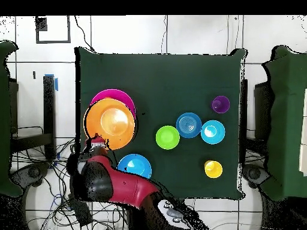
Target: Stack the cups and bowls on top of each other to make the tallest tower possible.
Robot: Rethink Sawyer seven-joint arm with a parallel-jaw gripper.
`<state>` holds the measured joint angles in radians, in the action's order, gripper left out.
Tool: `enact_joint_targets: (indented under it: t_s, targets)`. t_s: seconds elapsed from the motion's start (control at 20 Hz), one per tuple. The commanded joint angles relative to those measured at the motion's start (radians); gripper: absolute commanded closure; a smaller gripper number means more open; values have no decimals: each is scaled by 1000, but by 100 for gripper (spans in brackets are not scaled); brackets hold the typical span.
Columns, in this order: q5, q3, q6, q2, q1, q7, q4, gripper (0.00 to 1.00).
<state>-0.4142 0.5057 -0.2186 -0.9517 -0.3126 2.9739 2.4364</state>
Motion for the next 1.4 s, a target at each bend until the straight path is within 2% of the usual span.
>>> enact_joint_targets:
  t_s: [0.05, 0.15, 0.25, 0.45, 0.55, 0.75, 0.9, 0.95, 1.0, 1.05, 1.1, 1.15, 1.3, 1.4]
  targets:
    - [-27, -5, -24, 60, 14, 180, -80, 0]
    - [-27, -4, -22, 65, 14, 179, -86, 0]
    - [-36, -4, 2, 36, 15, 183, -77, 0]
    - [-80, -21, 117, -83, 30, 174, -51, 0]
    - [-78, -30, 159, -109, 15, 149, -48, 0]
    - [-50, -24, 256, -165, -52, 94, -40, 0]
    - [-42, 7, 346, -229, -109, 75, -28, 0]
    - [-40, 35, 346, -237, -130, 83, -21, 0]
    - [-40, 43, 351, -241, -136, 83, -22, 0]
    - [-39, 18, 357, -237, -119, 76, -31, 0]
    - [-28, -7, 334, -210, -104, 68, -44, 0]
    - [-20, 1, 315, -192, -110, 71, -46, 0]
    - [39, 35, 218, -93, -159, 61, -53, 0]
    - [72, 37, 200, -58, -192, 31, -58, 0]
